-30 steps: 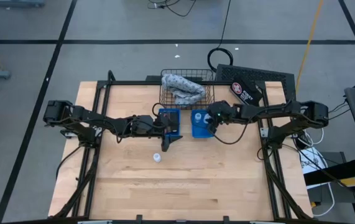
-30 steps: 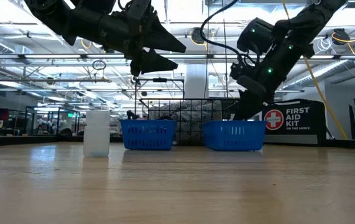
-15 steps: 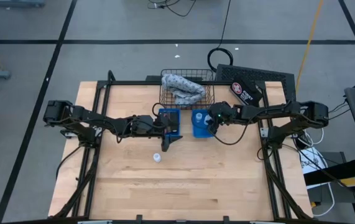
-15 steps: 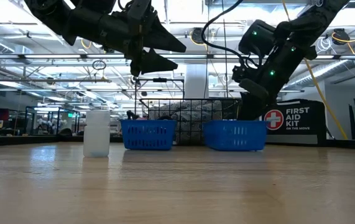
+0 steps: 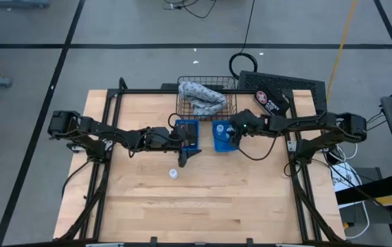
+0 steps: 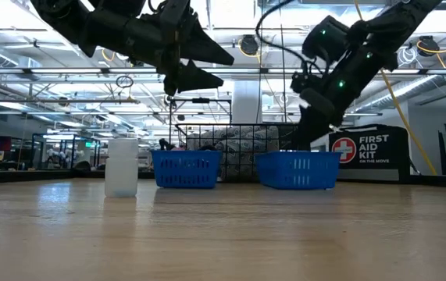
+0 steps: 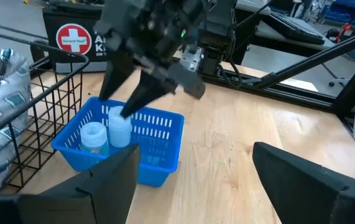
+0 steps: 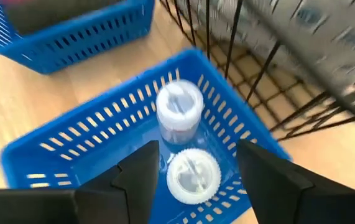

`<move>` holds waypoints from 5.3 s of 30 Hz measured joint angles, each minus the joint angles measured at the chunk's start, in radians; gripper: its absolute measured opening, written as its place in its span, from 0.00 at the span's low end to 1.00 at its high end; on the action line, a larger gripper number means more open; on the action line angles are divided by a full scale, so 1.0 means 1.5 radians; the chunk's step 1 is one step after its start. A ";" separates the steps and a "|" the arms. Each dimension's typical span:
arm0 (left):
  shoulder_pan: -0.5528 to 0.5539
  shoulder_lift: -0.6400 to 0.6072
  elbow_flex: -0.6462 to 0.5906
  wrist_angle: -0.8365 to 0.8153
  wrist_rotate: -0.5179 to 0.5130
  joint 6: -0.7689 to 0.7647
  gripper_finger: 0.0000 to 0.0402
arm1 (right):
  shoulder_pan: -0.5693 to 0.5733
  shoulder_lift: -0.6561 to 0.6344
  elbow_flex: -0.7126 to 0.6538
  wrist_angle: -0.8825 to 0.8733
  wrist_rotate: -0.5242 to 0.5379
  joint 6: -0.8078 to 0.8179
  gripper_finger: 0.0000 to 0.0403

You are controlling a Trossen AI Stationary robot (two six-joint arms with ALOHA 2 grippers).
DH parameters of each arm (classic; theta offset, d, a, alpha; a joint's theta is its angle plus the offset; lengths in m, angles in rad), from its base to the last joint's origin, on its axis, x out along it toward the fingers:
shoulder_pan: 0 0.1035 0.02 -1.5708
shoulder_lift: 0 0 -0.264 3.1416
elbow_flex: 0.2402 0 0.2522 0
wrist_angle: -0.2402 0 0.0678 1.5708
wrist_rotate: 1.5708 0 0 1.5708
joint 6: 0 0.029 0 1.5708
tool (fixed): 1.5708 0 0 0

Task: Pick & Place Medicine items
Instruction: Put the white pill bottle into the right blue bin

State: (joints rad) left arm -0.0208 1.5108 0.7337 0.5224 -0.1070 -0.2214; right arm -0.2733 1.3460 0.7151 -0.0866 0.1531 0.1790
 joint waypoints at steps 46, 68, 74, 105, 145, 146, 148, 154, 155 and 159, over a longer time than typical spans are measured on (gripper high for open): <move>-0.312 0.003 -0.322 -0.003 -0.209 -0.291 0.76 | 0.141 -0.254 0.000 0.007 -0.066 -0.129 0.42; -0.315 0.234 -0.208 0.138 -0.268 -0.176 0.71 | 0.141 -0.254 0.000 0.005 -0.068 -0.127 0.42; -0.328 0.234 -0.208 0.119 -0.277 -0.186 0.71 | 0.141 -0.254 0.000 0.005 -0.068 -0.127 0.42; -0.185 0.239 -0.057 0.035 -0.190 -0.042 0.37 | 0.259 0.127 0.169 0.101 -0.121 -0.162 0.58; -0.099 0.397 0.171 -0.021 0.009 0.054 0.39 | 0.287 0.225 0.147 0.069 -0.106 -0.145 0.37; -0.099 0.397 0.171 -0.021 0.008 0.054 0.39 | 0.287 0.225 0.147 0.069 -0.106 -0.145 0.35; -0.099 0.397 0.170 -0.018 0.008 0.058 0.39 | 0.287 0.225 0.147 0.069 -0.106 -0.145 0.31; -0.099 0.399 0.169 0.021 0.005 0.091 0.43 | 0.287 0.225 0.147 0.069 -0.106 -0.145 0.31; -0.099 0.399 0.169 0.023 0.004 0.090 0.45 | 0.287 0.225 0.147 0.069 -0.106 -0.145 0.31; -0.097 0.389 0.169 0.012 0.004 0.048 0.52 | 0.287 0.221 0.147 0.060 -0.105 -0.144 0.31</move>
State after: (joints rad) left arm -0.1668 2.0946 0.9874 0.5403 -0.1012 -0.1494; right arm 0.1574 1.6779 0.9356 0.0033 -0.0048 -0.0376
